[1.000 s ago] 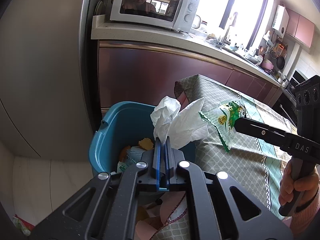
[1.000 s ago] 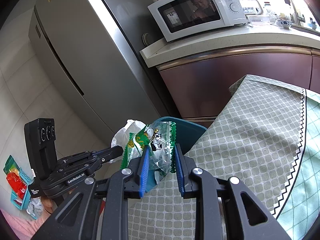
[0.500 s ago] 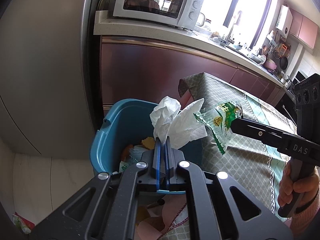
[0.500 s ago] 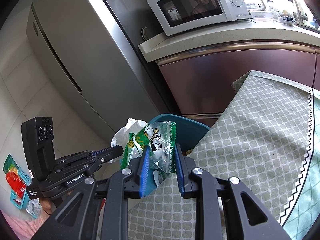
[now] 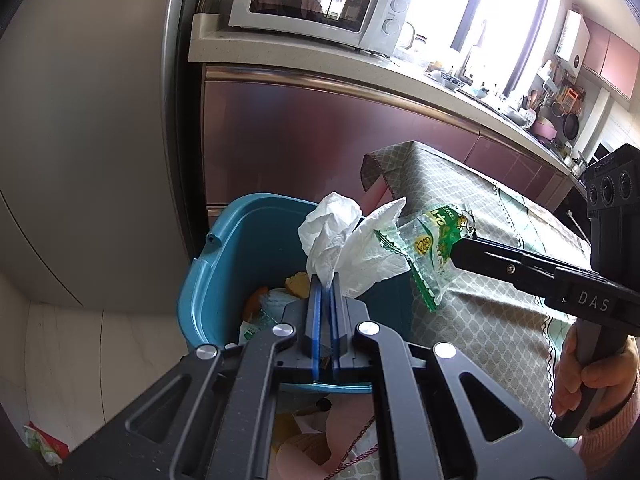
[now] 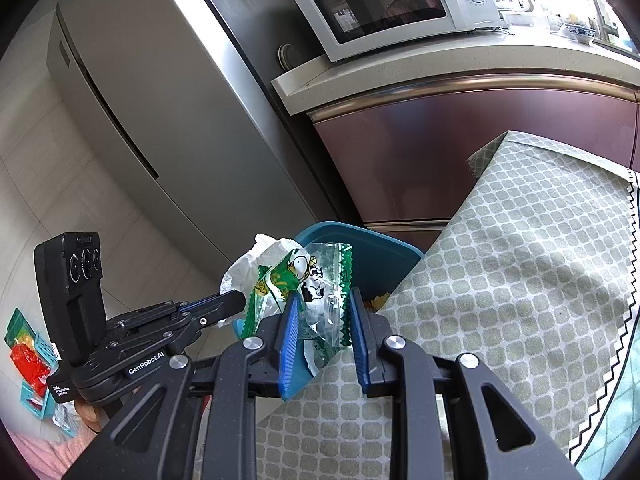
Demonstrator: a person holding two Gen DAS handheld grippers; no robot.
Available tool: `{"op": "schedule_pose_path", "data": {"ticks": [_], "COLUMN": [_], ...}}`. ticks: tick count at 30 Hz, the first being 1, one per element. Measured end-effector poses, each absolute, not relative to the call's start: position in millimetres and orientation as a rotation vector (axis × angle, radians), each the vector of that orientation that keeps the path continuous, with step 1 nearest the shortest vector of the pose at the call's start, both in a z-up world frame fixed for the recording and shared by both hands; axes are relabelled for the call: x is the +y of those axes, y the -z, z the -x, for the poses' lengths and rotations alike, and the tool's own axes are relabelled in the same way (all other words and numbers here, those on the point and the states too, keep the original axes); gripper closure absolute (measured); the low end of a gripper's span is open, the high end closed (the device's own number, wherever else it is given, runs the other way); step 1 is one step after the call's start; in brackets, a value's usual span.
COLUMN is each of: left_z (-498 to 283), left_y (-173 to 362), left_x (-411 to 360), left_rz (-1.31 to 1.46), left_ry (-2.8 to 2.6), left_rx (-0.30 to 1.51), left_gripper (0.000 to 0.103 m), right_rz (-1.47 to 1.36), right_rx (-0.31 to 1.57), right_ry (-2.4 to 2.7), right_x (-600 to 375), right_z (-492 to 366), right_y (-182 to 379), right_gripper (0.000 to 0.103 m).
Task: Collect trash
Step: 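Carry the tissue and wrapper with both tools over the teal bin, then open both tools to drop the tissue and wrapper into the bin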
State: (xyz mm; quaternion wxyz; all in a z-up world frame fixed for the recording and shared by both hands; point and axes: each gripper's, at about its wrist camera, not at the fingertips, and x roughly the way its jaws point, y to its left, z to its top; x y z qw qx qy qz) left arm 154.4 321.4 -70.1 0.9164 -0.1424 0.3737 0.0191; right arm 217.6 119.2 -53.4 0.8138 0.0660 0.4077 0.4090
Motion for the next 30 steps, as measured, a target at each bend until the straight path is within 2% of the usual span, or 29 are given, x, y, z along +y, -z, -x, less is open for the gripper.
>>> {"op": "schedule_pose_path", "data": {"ticks": [15, 20, 22, 27, 30], "left_z": [-172.5, -184.4, -188.7, -188.6, -180.9], "left_y": [87.2, 97.6, 101.2, 101.5, 94.4], "left_x": [327.9, 327.6, 327.2, 326.9, 323.5], "left_rz": [0.311, 0.312, 0.314, 0.323, 0.319], "left_ry": [-0.06, -0.061, -0.062, -0.05, -0.028], "left_rx": [0.815, 0.84, 0.849, 0.837, 0.803], "left_gripper": [0.095, 0.081, 0.078, 0.076, 0.069], "right_rz": [-0.095, -0.077, -0.073, -0.084, -0.096], "right_rx": [0.923, 0.944, 0.947, 0.937, 0.926], "right_ry": [-0.828, -0.8, -0.79, -0.793, -0.798], "right_x": [146.6, 158.8, 161.7, 159.2, 149.5], "right_z": [-233.8, -241.4, -243.6, -240.3, -236.0], "right_y": [65.8, 69.9, 71.4, 70.5, 69.1], "right_gripper": [0.076, 0.072, 0.067, 0.064, 0.064]}}
